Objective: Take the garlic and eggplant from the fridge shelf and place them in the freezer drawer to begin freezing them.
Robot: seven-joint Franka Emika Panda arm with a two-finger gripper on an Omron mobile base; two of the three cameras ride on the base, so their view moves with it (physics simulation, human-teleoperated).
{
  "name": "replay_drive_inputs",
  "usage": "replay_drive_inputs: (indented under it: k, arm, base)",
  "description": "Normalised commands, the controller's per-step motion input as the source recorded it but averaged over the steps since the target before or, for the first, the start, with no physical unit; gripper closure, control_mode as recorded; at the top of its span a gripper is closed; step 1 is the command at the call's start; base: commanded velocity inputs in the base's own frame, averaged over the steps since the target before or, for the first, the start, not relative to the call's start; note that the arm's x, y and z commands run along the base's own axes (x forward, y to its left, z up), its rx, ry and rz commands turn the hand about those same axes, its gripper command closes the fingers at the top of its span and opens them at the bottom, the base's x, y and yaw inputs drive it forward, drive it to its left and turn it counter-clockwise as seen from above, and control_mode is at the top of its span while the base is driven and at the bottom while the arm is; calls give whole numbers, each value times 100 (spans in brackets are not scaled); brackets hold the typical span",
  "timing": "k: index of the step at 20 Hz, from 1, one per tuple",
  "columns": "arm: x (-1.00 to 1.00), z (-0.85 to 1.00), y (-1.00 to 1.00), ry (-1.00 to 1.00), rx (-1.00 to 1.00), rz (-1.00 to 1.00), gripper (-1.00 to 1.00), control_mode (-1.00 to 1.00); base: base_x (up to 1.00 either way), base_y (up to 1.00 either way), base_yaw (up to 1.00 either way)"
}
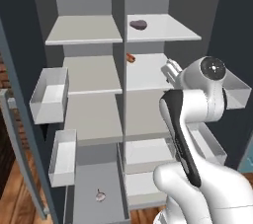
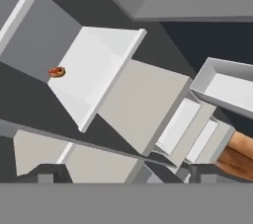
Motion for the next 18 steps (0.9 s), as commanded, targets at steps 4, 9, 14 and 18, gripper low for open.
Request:
replay_drive_inputs:
  k: [4,9,14,18]
  arm:
    - [0,0,0,0,0,0,-100,100]
    - [0,0,0,0,0,0,-100,100]
    - [0,0,0,0,0,0,-100,100]
    - [-15,90,-24,-9,2,0,-100,-100]
  base:
    - [89,-23,0]
    - [8,-74,0]
    - [4,-25,0]
    - [0,0,0]
